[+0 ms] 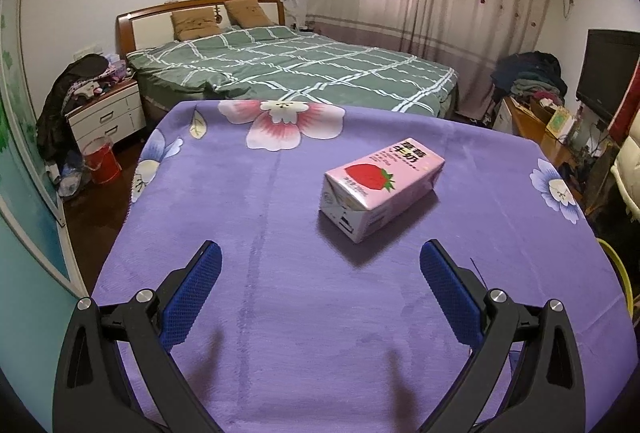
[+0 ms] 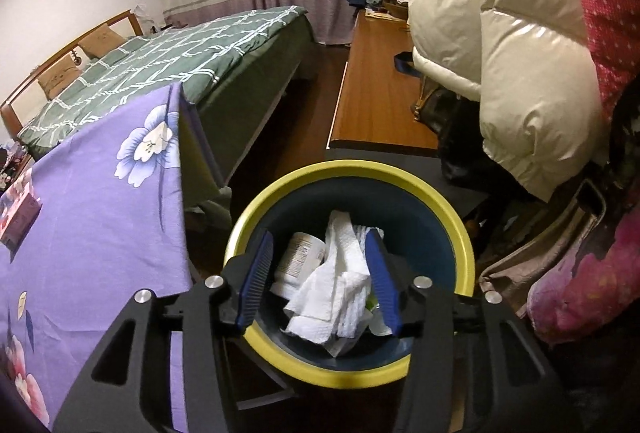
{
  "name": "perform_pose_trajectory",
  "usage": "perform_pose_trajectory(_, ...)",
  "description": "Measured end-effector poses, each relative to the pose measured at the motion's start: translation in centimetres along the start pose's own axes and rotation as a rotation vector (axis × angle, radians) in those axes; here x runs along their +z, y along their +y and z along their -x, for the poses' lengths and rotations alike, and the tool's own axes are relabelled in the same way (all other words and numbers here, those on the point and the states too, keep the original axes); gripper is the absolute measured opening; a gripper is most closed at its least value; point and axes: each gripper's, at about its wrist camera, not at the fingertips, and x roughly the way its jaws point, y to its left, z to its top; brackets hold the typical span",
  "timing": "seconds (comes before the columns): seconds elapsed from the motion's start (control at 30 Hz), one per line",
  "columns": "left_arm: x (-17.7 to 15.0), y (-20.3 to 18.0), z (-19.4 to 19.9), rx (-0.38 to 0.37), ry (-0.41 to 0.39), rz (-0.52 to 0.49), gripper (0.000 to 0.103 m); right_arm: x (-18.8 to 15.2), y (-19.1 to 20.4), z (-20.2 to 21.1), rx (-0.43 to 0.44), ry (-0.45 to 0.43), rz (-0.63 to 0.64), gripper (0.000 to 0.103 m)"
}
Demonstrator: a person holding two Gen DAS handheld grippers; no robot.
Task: Collect trash
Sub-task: 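Reach the left gripper to the pink strawberry milk carton and grasp it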
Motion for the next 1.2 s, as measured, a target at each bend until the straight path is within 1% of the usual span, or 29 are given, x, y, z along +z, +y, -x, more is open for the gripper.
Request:
perform_pose_trajectory(0.13, 0.6, -0.7, -0.7, -0.050, 0.035, -0.010, 0.098, 0.1, 0.0, 0.3, 0.013, -0.016, -0.003, 0.049)
perform_pose_trajectory(0.23, 1.2, -1.1, -1.9, -0.075, 0.068, -0.010, 0.098, 0.0, 0.0, 0.4, 0.020, -0.022, -0.005, 0.050)
perform_pose_trajectory(0.37, 1.7, -1.0, -4.2, -0.127, 0.133, 0.032, 0.098, -0.1, 0.0, 0.1, 0.030, -0.018, -0.007, 0.051)
perform_pose_trajectory(0.43, 2.0, -1.3, -5.2, -0.136, 0.156, 0.036, 0.098, -0.2, 0.1, 0.0, 0.028, -0.017, -0.005, 0.051)
perform_pose_trajectory(0.53, 2.3, -2.6, -6.3, -0.143, 0.173, 0.006, 0.098, -0.3, -0.1, -0.2, 0.038, -0.015, -0.012, 0.052)
perform_pose_trajectory(0.73, 3.0, -5.9, -7.3, -0.179, 0.178, -0.054, 0.098, -0.4, -0.2, -0.3, 0.051, -0.019, -0.018, 0.053)
perform_pose_trajectory(0.87, 3.1, -9.2, -7.5, -0.248, 0.199, -0.106, 0.098, -0.3, -0.5, -0.5, 0.059, -0.017, -0.028, 0.054)
perform_pose_trajectory(0.97, 3.0, -11.4, -6.8, -0.289, 0.193, -0.158, 0.098, -0.4, -0.5, -0.5, 0.062, -0.016, -0.030, 0.054)
perform_pose_trajectory(1.03, 3.1, -12.1, -6.1, -0.266, 0.174, -0.193, 0.098, -0.4, -0.6, -0.6, 0.065, -0.015, -0.031, 0.054)
perform_pose_trajectory(1.2, 4.8, -10.9, -5.1, -0.172, 0.155, -0.197, 0.098, -0.2, -0.7, -0.9, 0.070, -0.017, -0.037, 0.055)
